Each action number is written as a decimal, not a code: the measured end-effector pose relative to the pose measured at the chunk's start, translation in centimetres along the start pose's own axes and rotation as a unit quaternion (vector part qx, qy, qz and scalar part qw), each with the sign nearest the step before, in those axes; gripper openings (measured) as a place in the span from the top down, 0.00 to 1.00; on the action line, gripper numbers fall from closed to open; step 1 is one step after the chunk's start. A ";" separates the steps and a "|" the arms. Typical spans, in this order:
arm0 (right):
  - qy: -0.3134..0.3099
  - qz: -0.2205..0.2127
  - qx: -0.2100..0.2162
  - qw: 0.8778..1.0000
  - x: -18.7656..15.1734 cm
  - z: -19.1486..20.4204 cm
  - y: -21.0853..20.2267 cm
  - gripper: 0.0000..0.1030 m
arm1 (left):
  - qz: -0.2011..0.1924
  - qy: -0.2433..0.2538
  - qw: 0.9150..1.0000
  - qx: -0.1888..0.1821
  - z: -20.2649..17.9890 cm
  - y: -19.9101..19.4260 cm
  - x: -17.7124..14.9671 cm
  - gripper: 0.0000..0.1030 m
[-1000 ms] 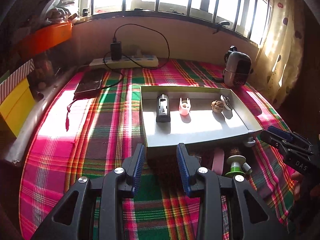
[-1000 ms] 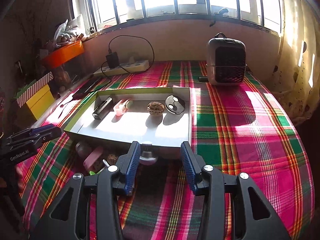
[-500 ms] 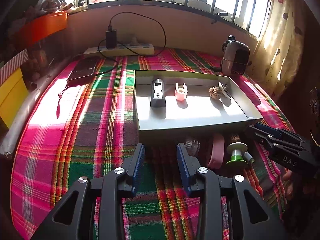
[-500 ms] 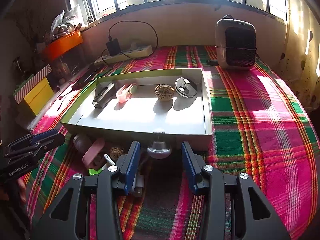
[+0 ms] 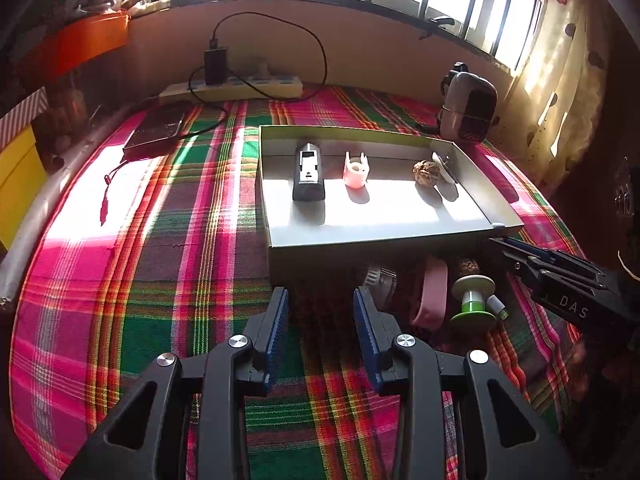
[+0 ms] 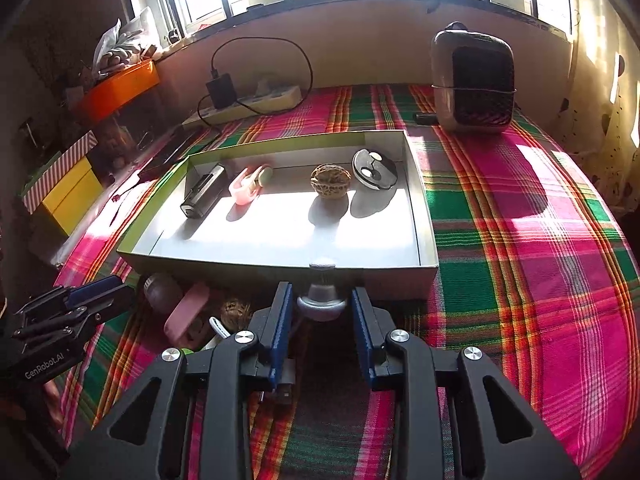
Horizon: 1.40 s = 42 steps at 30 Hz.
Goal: Organize objects
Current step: 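Withdraw both grippers from the box toward the items beside it, then grasp the white knob with the right gripper while the left grasps the white tape roll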
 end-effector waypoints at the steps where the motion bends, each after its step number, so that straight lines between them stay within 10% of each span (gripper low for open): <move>1: 0.000 0.000 0.002 1.000 0.0 0.1 0.0 0.73 | 0.001 0.001 1.000 -0.001 0.0 0.0 0.0 0.69; 17: 0.006 -0.019 0.017 1.000 0.0 0.1 -1.9 0.73 | -0.003 0.002 0.998 -0.058 -2.1 -0.2 0.1 0.69; 42: 0.027 -0.003 0.016 0.999 -1.7 -2.5 -2.2 0.73 | 0.021 0.049 0.999 -0.013 -3.8 2.6 0.7 0.69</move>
Point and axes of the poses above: each gripper's, at about its wrist camera, not at the fingertips, and y roughly the way its jaws point, z to its left, x to its top, the point moved 10 cm from there along y, roughly the way its jaws point, and after that the axes turned 6 degrees about x, right-handed, at the moved point
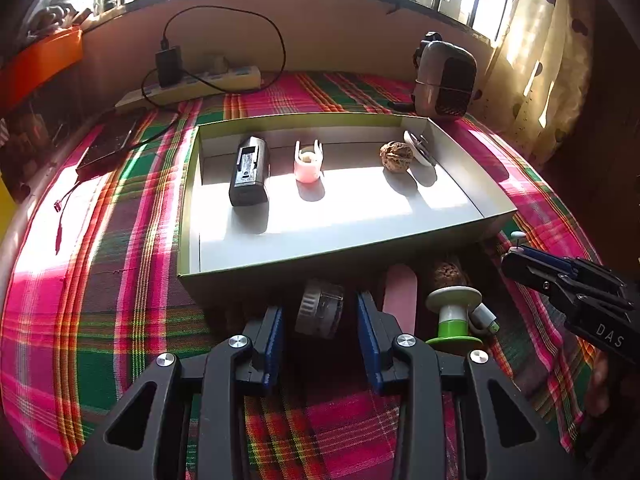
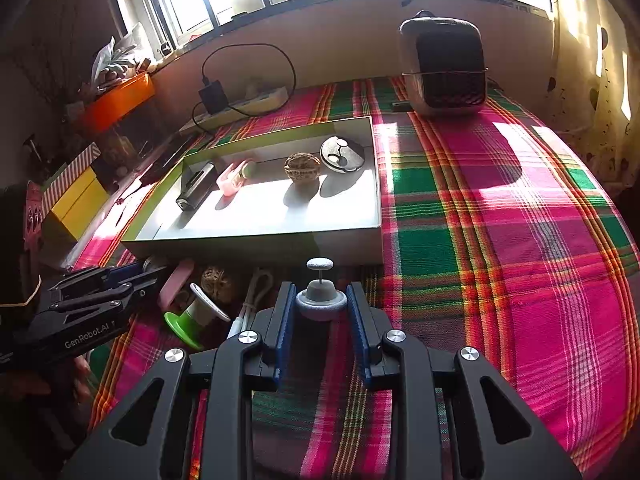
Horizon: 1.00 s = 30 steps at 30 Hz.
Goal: Organize objects
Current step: 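Grasp the white knob with the right gripper while the left grasps the white tape roll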
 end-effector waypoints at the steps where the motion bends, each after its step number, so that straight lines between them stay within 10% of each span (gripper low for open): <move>1: 0.001 0.001 0.000 1.000 0.0 0.0 0.0 0.73 | -0.001 -0.002 1.000 0.000 0.0 0.0 0.0 0.69; 30: 0.007 0.005 0.006 1.000 -0.1 -0.2 0.2 0.73 | -0.003 -0.013 1.000 0.012 0.8 0.3 0.0 0.84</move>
Point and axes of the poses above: each gripper's, at about its wrist camera, not at the fingertips, and y roughly the way its jaws point, z to its left, x to its top, the point moved 10 cm from there along y, roughly the way its jaws point, and after that the axes turned 6 degrees about x, right-handed, at the moved point
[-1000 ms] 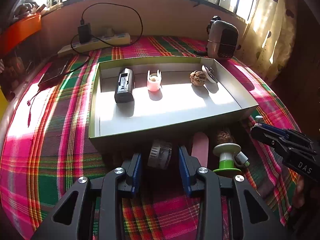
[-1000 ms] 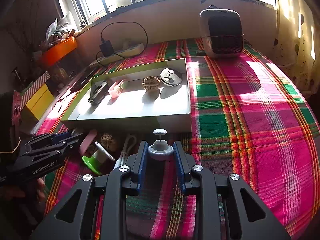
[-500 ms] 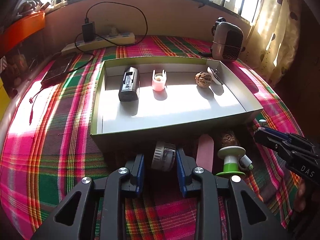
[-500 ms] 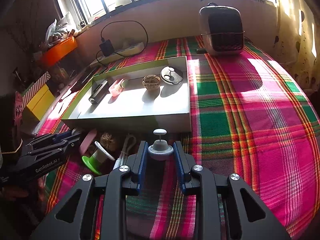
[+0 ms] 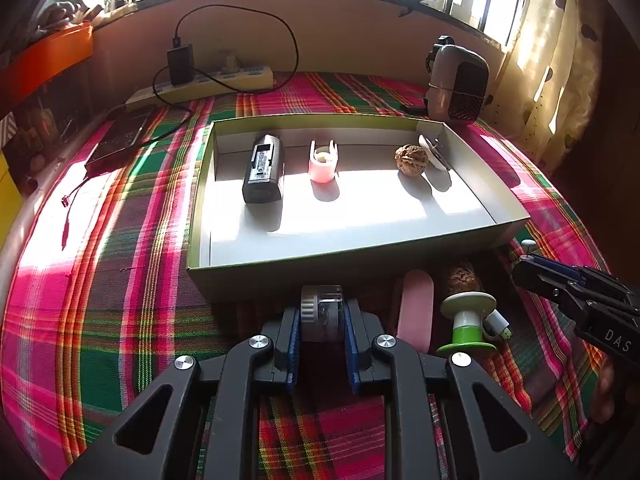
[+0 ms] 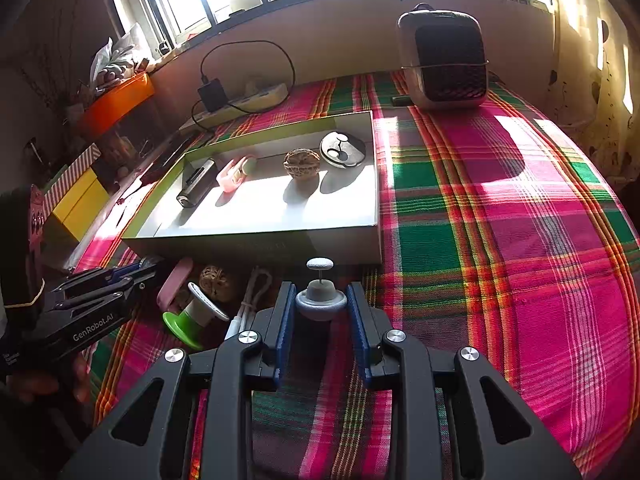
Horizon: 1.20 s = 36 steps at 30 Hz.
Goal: Organize objects
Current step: 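Grasp the white knob with the right gripper while the left grasps the white tape roll, then carry the white knob and white tape roll over the box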
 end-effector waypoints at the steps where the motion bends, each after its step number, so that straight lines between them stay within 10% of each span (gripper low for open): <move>1: 0.000 0.000 0.000 1.000 0.0 -0.1 0.0 0.73 | 0.000 0.000 1.000 0.000 0.0 0.0 0.0 0.84; 36: -0.061 -0.017 0.029 0.998 5.8 4.5 0.4 0.73 | -0.038 -0.013 0.999 -0.003 1.3 -2.5 3.9 0.84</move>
Point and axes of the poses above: each gripper's, at about its wrist camera, not at the fingertips, and y roughly the way its jaws point, z to its left, x to its top, the point moved 10 cm from there along y, roughly the way its jaws point, and after that the axes turned 6 degrees about x, right-handed, at the moved point
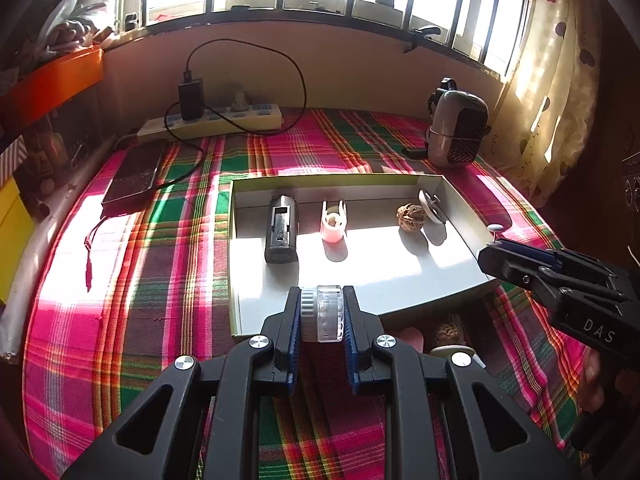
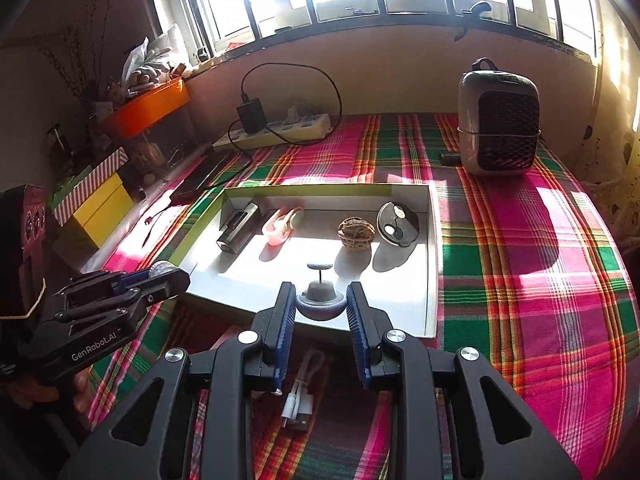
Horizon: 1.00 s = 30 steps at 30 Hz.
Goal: Organize objects
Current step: 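Carry the white knob and white tape roll over the box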
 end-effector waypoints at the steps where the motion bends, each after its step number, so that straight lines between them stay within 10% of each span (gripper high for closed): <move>1: -0.003 0.002 0.001 1.000 0.3 0.1 0.4 0.73 | -0.001 0.000 1.000 0.000 0.0 0.1 0.2 0.84; 30: -0.024 0.072 0.003 0.997 5.4 -0.7 11.1 0.73 | 0.024 0.011 1.000 0.016 0.0 5.5 1.3 0.84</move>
Point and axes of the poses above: each gripper's, at about its wrist camera, not at the fingertips, and y roughly the way its jaws point, z to its left, x to its top, the point moved 10 cm from there along y, roughly the way its jaws point, and after that the axes turned 6 degrees about x, right-handed, at the moved point
